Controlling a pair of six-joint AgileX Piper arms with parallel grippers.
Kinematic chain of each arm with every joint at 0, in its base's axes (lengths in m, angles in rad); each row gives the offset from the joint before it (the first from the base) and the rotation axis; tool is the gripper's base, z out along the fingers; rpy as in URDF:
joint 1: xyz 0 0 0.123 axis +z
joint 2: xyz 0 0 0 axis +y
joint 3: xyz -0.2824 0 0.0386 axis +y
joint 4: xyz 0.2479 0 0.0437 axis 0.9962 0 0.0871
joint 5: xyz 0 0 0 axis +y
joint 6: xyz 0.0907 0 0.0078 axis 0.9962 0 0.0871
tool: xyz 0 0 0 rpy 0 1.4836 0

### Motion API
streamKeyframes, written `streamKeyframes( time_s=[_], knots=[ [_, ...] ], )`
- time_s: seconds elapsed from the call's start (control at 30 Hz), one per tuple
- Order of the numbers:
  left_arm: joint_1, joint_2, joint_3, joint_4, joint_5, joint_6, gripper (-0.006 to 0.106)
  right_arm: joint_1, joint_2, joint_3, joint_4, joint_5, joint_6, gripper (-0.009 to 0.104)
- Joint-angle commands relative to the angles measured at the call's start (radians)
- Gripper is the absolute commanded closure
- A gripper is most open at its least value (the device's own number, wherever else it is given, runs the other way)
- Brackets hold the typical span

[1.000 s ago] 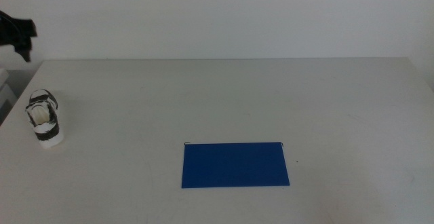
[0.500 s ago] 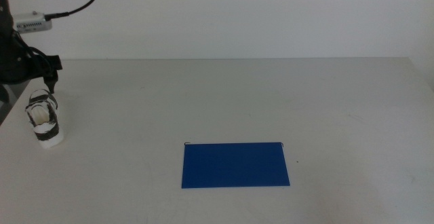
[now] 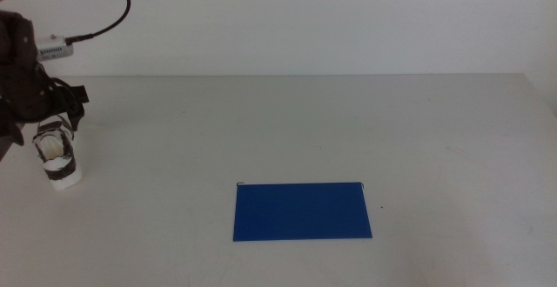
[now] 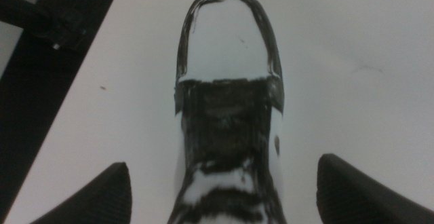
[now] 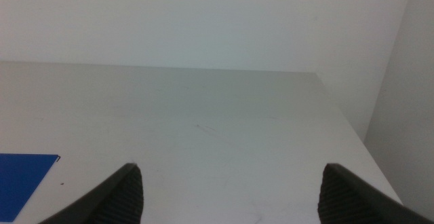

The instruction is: Use one arm to grab the shoe from the table and place it on the mat.

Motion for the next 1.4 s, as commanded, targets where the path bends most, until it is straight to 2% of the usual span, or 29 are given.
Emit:
streamKeyframes(
  time_s=[0.0,0.2,0.3,0.47,0.77,0.83,1.2,1.37],
  knots=[
    [0.001,-0.041,-0.032,0.026,-0.046,-0.028,0.007,-0.005,-0.02,-0.01,-0.008,-0.079,-0.013,0.029],
    [0.001,-0.005,-0.032,0.027,-0.077,-0.047,0.007,-0.005,-0.02,-0.01,-0.008,-0.079,-0.013,0.029],
    [0.001,0.004,-0.032,0.018,-0.089,-0.054,0.013,-0.005,-0.02,-0.01,-0.008,-0.079,-0.013,0.029],
    [0.001,0.012,-0.032,0.016,-0.097,-0.064,0.032,-0.005,-0.02,-0.01,-0.008,-0.079,-0.013,0.029],
    [0.001,0.014,-0.032,0.001,-0.087,-0.071,0.077,-0.005,-0.02,-0.01,-0.008,-0.079,-0.013,0.029],
    [0.001,0.009,-0.032,-0.009,-0.076,-0.071,0.083,-0.005,-0.02,-0.01,-0.008,-0.079,-0.013,0.029],
    [-0.007,-0.085,-0.023,-0.032,0.071,-0.031,0.084,-0.005,-0.02,-0.01,-0.008,-0.079,-0.013,0.029],
    [-0.039,-0.173,0.083,-0.006,0.038,-0.084,0.084,-0.005,-0.02,-0.01,-0.008,-0.079,-0.013,0.029]
  ],
)
